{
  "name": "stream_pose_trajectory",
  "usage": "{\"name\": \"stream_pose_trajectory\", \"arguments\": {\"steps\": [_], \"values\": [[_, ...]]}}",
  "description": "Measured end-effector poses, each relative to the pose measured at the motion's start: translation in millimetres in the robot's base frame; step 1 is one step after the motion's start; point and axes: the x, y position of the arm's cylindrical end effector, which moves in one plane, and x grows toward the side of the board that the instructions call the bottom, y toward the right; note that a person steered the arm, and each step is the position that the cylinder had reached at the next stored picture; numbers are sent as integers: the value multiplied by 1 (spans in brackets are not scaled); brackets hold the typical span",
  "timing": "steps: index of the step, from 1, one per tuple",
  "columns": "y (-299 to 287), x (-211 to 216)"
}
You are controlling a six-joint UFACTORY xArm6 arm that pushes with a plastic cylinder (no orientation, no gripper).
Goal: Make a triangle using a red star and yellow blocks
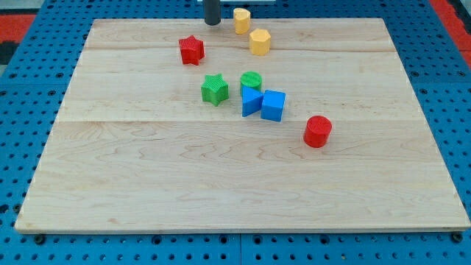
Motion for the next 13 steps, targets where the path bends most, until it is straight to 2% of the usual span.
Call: {"name": "stream_pose_trajectory", "arguments": {"steps": [2,3,4,5,6,7,9,10,11,12,13], "values": [[106,6],[131,44],[202,50],[247,23],[247,0],[245,-1],[125,0],[102,18],[101,52],[162,56],[177,84]]}}
